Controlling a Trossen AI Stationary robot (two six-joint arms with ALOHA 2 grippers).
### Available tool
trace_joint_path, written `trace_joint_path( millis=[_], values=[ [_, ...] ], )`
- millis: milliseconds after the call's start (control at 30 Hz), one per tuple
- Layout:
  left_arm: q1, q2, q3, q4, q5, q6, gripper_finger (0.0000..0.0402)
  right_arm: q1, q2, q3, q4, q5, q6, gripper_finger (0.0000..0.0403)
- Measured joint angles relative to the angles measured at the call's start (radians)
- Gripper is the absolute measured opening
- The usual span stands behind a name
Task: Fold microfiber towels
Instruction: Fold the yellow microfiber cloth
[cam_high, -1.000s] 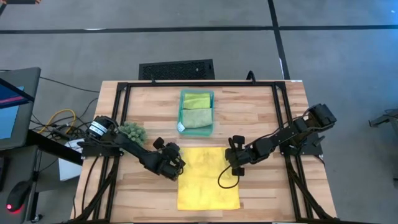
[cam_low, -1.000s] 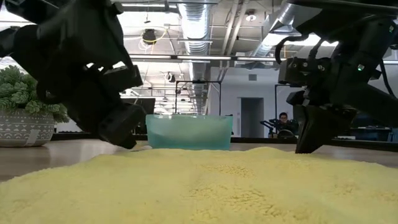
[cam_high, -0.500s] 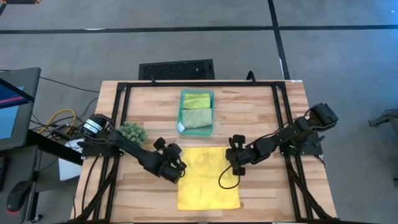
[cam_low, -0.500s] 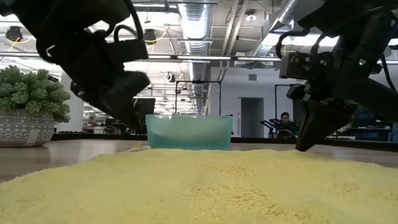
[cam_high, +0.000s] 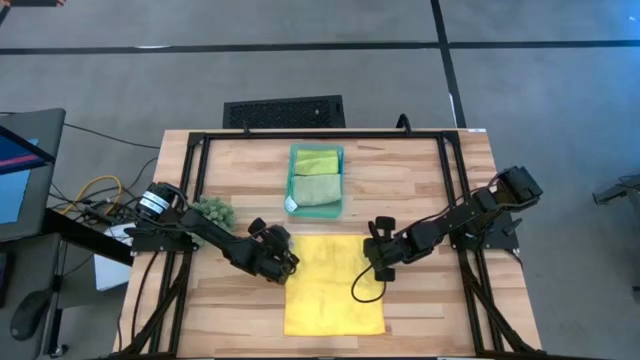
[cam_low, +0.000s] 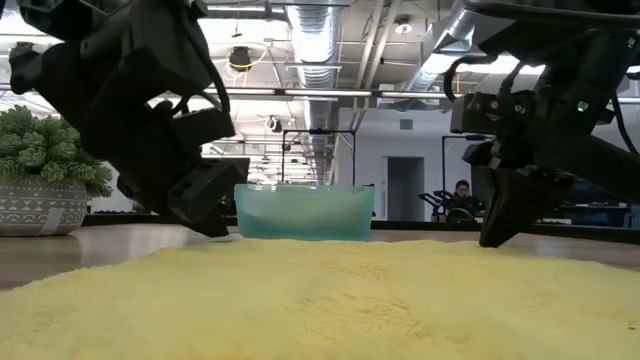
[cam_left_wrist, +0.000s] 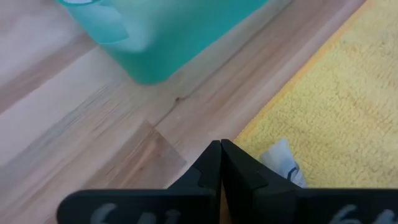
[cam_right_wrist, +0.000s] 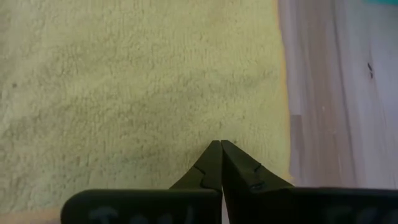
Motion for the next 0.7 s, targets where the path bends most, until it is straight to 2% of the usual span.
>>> trace_joint_path(
  millis=[233,433,533,700],
  values=[
    [-0.004,-0.004,-0.007,-0.013,-0.016,0.008,0.0000,0.000,0.000,0.000,-0.022,0.014,0.015,0.0022],
    [-0.018,-0.046,0.063,-0.173,-0.007,0.004,0.0000,0.000,-0.009,0.002,-0.084,0.094,0.050,0.0016],
    [-0.041,-0.076,0.104,-0.219,-0.039,0.004,0.0000,0.000,-0.011,0.003,-0.088,0.112,0.052,0.0018],
    [-0.080,-0.089,0.132,-0.201,-0.086,0.036,0.0000,0.007,-0.018,0.003,-0.049,0.111,0.049,0.0021]
  ],
)
